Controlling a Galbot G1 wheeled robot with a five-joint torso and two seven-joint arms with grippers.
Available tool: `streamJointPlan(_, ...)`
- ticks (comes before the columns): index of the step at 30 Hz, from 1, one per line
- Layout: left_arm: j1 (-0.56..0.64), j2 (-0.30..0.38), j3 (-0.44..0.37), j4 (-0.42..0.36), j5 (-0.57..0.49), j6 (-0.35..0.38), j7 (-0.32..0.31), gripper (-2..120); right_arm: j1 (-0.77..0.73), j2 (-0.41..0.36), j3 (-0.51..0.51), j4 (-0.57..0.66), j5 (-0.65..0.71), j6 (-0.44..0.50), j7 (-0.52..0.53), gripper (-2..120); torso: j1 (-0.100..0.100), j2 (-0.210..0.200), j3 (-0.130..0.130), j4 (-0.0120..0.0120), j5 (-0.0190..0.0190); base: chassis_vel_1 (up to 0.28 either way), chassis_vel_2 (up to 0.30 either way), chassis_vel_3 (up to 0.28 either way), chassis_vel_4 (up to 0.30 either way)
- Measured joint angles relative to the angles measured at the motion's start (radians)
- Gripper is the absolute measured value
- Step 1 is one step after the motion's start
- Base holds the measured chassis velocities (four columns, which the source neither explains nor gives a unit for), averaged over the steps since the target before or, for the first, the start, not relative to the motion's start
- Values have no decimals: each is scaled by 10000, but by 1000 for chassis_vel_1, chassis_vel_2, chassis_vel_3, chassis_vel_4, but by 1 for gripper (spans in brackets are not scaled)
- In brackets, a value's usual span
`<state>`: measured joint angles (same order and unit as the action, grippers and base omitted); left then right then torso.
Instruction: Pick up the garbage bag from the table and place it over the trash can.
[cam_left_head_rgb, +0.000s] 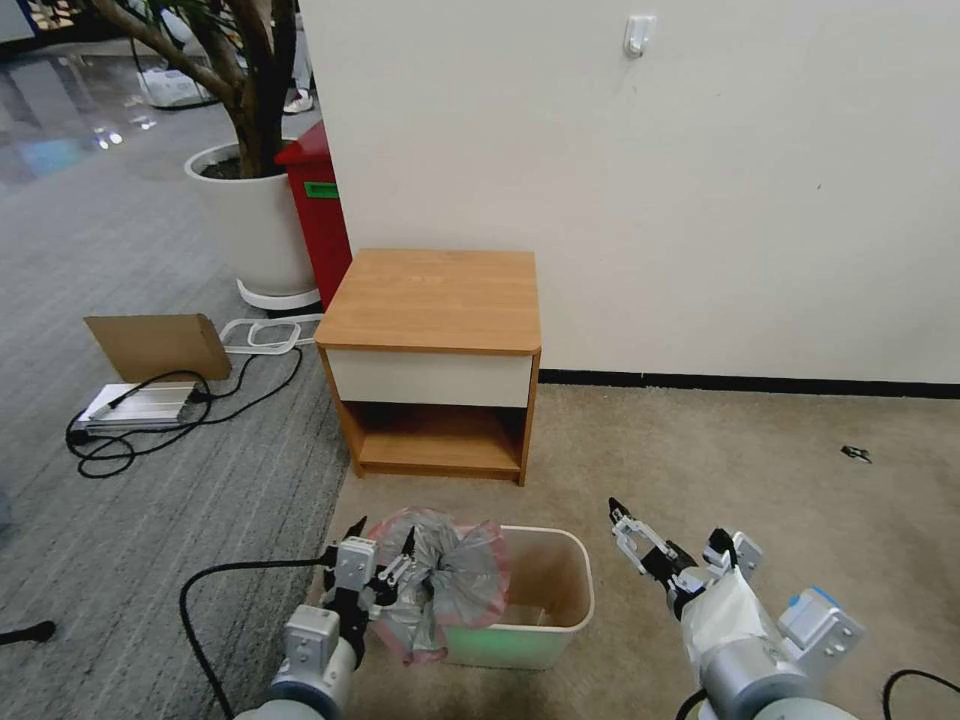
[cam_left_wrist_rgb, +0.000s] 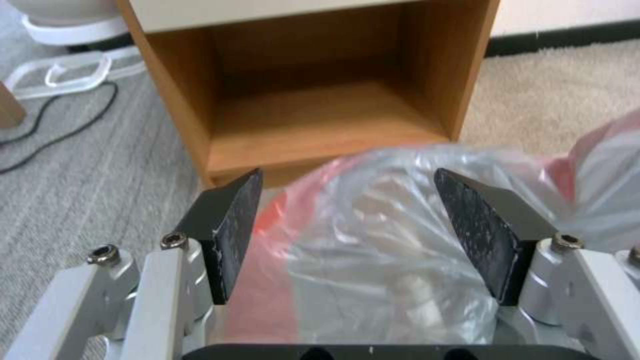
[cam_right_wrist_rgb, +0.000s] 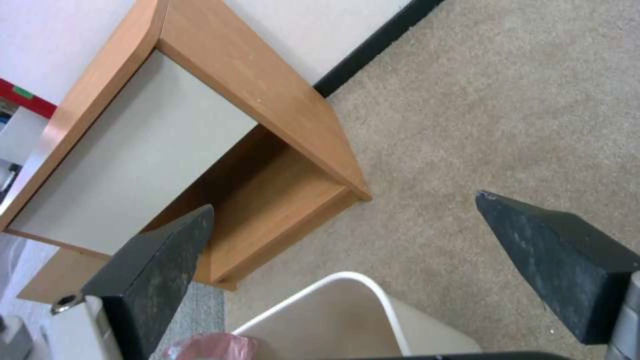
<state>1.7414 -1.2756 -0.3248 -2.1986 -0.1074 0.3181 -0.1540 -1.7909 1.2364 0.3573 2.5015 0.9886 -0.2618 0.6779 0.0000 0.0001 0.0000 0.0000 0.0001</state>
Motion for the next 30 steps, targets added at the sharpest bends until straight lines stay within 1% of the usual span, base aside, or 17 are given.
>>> streamJointPlan(9,-251,-107,441,588,115,145,-181,66,10,-47,19,-62,5,40,-2,100,0,0,0,0,0,0,0,0,0)
streamJointPlan(19,-308,-224,734,750,191,306,-360,58,12,-15,9,-147,6,91,1,100,0,0,0,0,0,0,0,0,0)
streamJointPlan(21,-363,-226,794,796,185,436,-436,57,23,3,21,-168,6,115,3,100,0,0,-1,0,0,0,0,0,0)
streamJointPlan(30,-505,-225,833,963,54,642,-606,51,15,88,18,-182,-30,133,5,100,0,0,0,0,-1,0,0,0,0)
